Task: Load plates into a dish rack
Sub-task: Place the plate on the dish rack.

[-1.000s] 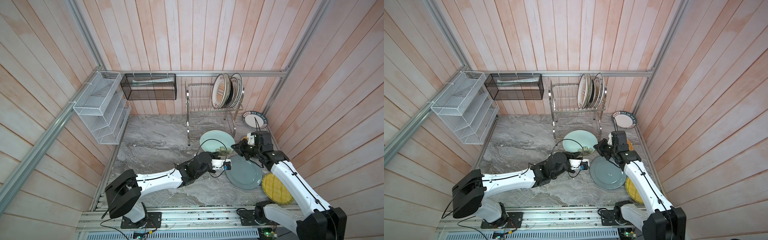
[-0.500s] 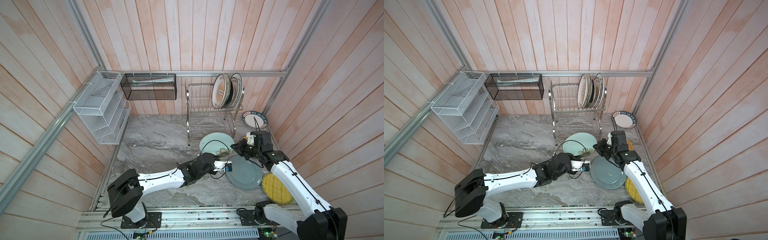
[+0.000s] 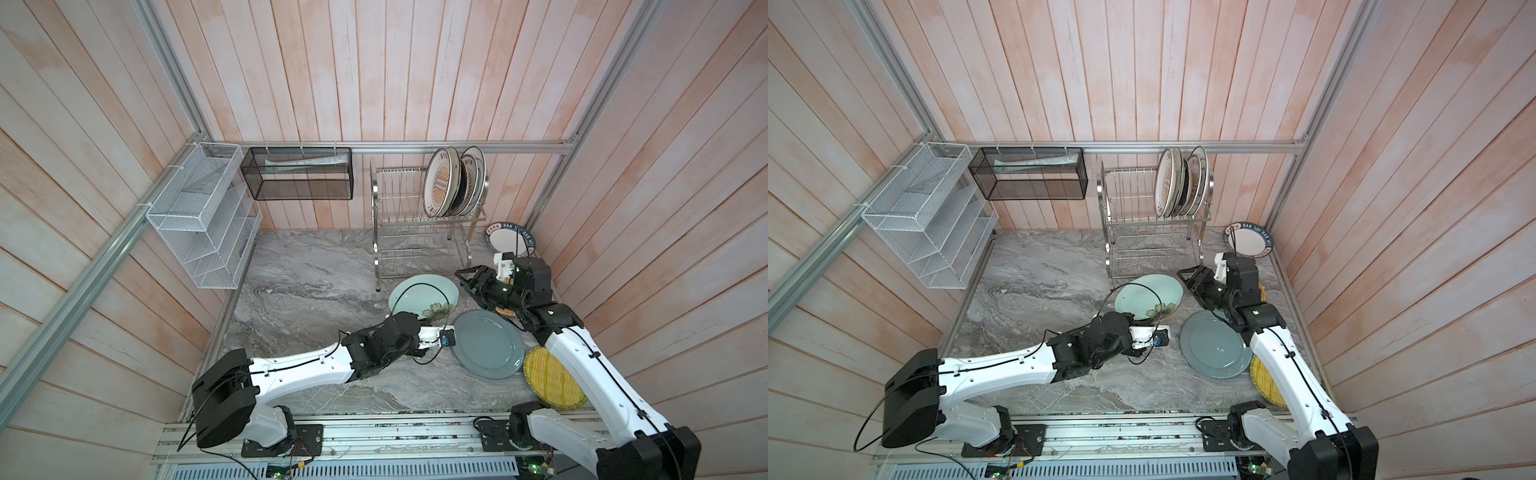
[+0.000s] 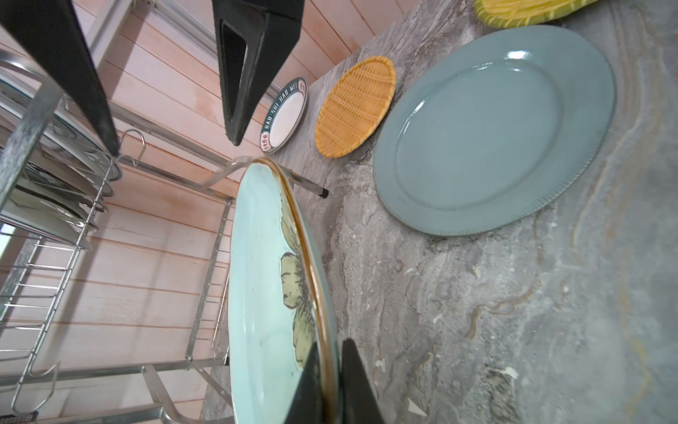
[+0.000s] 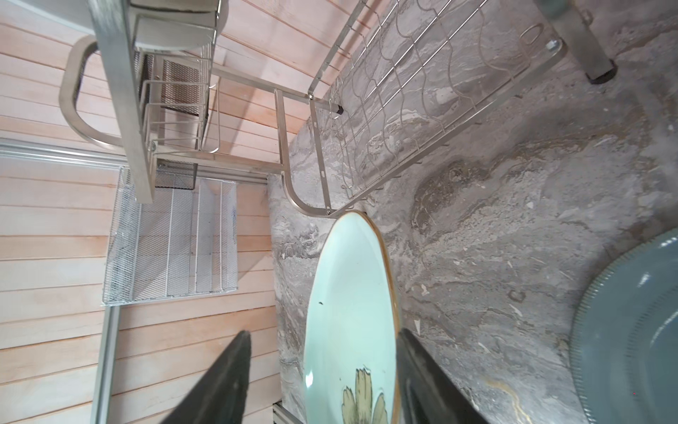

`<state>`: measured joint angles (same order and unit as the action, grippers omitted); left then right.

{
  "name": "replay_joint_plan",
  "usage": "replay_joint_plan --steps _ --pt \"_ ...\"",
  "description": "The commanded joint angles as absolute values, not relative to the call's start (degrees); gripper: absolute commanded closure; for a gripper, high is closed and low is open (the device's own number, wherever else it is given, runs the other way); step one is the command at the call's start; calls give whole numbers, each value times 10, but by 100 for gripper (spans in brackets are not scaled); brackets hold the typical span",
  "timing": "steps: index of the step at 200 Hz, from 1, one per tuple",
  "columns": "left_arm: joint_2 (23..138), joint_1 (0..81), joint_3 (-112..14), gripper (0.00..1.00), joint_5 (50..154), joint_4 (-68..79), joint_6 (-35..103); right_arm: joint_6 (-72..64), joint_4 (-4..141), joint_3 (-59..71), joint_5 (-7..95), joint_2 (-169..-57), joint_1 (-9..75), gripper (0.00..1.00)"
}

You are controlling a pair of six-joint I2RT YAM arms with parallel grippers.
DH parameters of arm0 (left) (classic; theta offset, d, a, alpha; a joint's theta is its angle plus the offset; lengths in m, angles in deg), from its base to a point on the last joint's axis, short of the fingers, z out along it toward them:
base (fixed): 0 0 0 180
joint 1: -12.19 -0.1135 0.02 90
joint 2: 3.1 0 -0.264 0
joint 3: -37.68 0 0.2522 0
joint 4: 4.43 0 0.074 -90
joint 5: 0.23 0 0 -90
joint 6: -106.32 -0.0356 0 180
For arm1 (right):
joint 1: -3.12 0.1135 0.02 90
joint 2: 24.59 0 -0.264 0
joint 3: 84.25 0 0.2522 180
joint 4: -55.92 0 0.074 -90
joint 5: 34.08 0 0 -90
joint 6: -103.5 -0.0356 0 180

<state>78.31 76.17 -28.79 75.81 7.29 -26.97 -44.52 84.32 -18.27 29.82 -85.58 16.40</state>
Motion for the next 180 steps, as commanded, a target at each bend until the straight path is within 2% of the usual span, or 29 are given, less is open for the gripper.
replay_joint_plan --steps 1,45,78,139,180 --pt "742 767 -288 100 773 46 -243 -437 812 -173 311 -860 156 25" --pt "688 774 -267 100 803 80 -192 -423 786 -153 339 -856 127 9" --pt "632 777 -251 100 841 96 -134 -387 786 -137 370 -854 119 2" --pt "559 778 -269 100 894 143 -11 -347 727 -211 364 -789 64 2" --pt "532 778 -328 100 884 77 102 -328 631 -309 329 -740 64 2"
